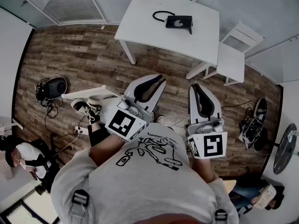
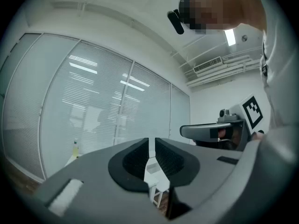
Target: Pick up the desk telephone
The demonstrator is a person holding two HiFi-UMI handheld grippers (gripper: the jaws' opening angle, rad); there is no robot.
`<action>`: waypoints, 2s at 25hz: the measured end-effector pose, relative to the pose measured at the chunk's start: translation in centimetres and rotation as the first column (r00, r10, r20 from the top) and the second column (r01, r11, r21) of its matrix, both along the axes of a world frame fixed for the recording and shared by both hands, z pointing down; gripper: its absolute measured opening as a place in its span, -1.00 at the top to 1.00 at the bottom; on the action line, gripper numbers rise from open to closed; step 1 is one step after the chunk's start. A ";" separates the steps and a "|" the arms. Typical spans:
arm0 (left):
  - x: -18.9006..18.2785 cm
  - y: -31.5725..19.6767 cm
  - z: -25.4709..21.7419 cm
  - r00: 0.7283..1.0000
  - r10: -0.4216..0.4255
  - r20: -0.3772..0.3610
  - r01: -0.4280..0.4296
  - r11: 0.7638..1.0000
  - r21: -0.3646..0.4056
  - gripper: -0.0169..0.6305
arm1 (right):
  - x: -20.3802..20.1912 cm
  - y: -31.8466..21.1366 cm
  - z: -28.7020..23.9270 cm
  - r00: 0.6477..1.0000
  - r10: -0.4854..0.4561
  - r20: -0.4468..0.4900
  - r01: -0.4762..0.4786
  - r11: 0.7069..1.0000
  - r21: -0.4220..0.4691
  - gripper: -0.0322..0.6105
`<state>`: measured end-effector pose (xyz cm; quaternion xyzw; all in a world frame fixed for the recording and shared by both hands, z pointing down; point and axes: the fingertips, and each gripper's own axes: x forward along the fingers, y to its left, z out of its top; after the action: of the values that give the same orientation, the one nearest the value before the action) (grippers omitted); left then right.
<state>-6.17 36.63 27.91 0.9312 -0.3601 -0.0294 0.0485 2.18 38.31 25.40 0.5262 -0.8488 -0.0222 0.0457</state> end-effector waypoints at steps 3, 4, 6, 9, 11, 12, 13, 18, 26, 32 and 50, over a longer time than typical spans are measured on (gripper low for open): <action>-0.9 -0.3 0.1 1.000 0.006 -0.008 -0.006 1.000 -0.007 0.83 | -0.9 -0.4 0.0 1.000 0.007 -0.004 -0.007 1.000 -0.004 0.82; -1.1 -0.4 0.1 1.000 0.007 -0.009 -0.007 1.000 -0.008 0.83 | -1.1 -0.5 0.0 1.000 0.013 -0.002 -0.013 1.000 -0.005 0.82; -1.7 -0.5 0.2 1.000 0.011 -0.015 -0.012 1.000 -0.010 0.83 | -1.5 -0.6 0.0 1.000 0.023 0.012 -0.023 1.000 -0.003 0.82; -2.4 -0.5 0.4 1.000 0.019 -0.020 -0.020 1.000 -0.015 0.83 | -2.1 -0.5 -0.1 0.999 0.040 0.036 -0.040 0.999 0.009 0.82; -2.8 -0.5 0.6 0.999 0.026 -0.020 -0.026 1.000 -0.016 0.83 | -2.4 -0.4 -0.2 0.998 0.052 0.048 -0.053 0.999 0.012 0.82; -2.9 -0.6 0.6 0.999 0.027 -0.021 -0.028 0.999 -0.017 0.83 | -2.6 -0.4 -0.2 0.997 0.055 0.051 -0.055 0.998 0.011 0.82; -3.1 -0.6 0.6 0.999 0.028 -0.021 -0.029 0.999 -0.021 0.83 | -2.8 -0.5 -0.2 0.997 0.054 0.053 -0.054 0.998 0.007 0.82; -3.5 -1.2 1.0 0.999 0.036 -0.025 -0.037 0.999 -0.040 0.83 | -3.1 -1.5 0.0 0.997 0.054 0.061 -0.054 0.999 0.001 0.82; -2.6 -3.1 0.7 0.999 0.042 -0.016 -0.043 0.999 -0.029 0.83 | -2.4 -3.4 0.4 0.997 0.044 0.070 -0.044 0.999 -0.003 0.82; -0.8 -5.3 0.8 0.999 0.045 -0.007 -0.045 0.998 -0.038 0.83 | -1.0 -5.7 0.7 0.997 0.024 0.075 -0.024 1.000 -0.003 0.82; 9.3 -15.8 0.6 0.999 0.018 0.032 -0.017 0.999 -0.034 0.83 | 9.5 -16.2 1.5 0.993 0.016 0.119 -0.014 1.000 -0.019 0.82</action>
<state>3.13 20.87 28.55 0.9337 -0.3532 -0.0078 0.0585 11.69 22.16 26.90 0.5325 -0.8462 0.0173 -0.0001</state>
